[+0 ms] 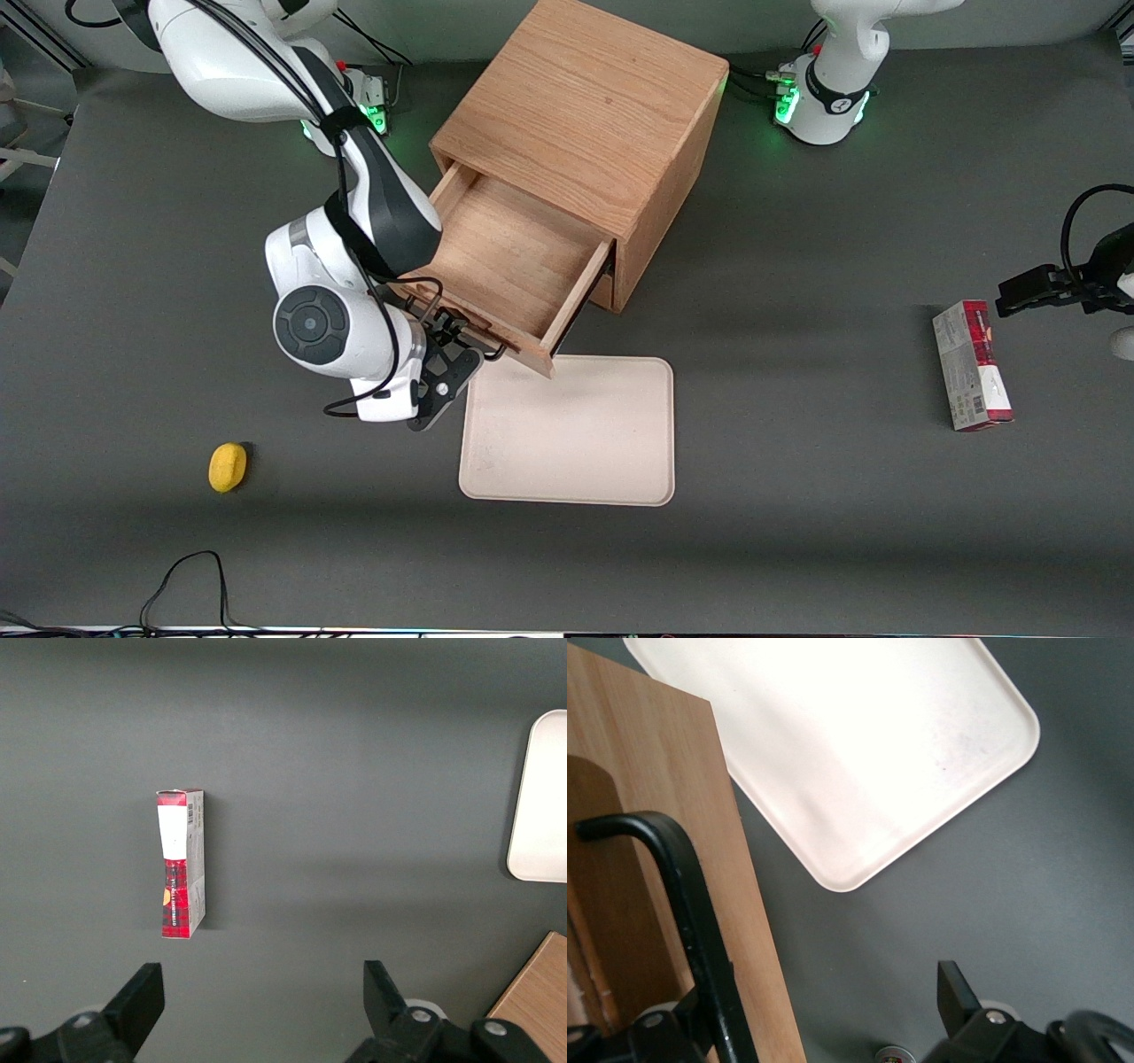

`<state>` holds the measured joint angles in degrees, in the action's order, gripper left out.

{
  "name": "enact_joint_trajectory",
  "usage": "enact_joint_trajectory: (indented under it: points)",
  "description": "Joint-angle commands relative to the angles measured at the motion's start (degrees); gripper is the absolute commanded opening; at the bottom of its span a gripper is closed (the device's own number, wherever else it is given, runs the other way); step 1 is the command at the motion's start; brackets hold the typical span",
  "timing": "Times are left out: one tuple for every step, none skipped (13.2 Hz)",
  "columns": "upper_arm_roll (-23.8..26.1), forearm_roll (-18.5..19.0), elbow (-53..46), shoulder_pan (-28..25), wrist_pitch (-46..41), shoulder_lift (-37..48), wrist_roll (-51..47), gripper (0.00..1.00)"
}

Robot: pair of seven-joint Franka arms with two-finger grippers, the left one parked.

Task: Open upper drawer
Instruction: 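Pull the upper drawer outward from the cabinet with the right gripper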

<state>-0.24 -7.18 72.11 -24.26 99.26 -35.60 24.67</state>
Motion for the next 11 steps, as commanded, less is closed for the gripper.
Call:
enact_joint_trajectory:
  points:
    - [0.2, -0.4, -3.1, 1.3, 0.7, -2.1, 1.6, 1.0]
    - [0.2, -0.4, -3.4, 1.6, 0.7, -2.1, 1.6, 1.0]
    - [0.3, -0.5, -3.4, 2.3, 0.7, -2.2, 1.5, 1.0]
    - [0.3, -0.5, -3.5, 2.4, 0.7, -2.2, 1.5, 1.0]
    - [0.3, -0.5, -3.5, 2.5, 0.7, -2.2, 1.5, 1.0]
    - [0.2, -0.4, -3.6, 2.5, 0.7, -2.1, 1.5, 1.0]
    - [0.2, -0.5, -3.9, 2.5, 0.7, -2.2, 1.5, 1.0]
    - [0.2, -0.4, -4.0, 2.5, 0.8, -2.2, 1.5, 1.0]
    - [0.2, -0.4, -4.1, 2.7, 0.9, -2.2, 1.5, 1.0]
    - [0.3, -0.5, -4.1, 3.1, 1.0, -2.3, 1.5, 1.0]
    - [0.2, -0.5, -4.1, 3.1, 1.0, -2.3, 1.5, 1.0]
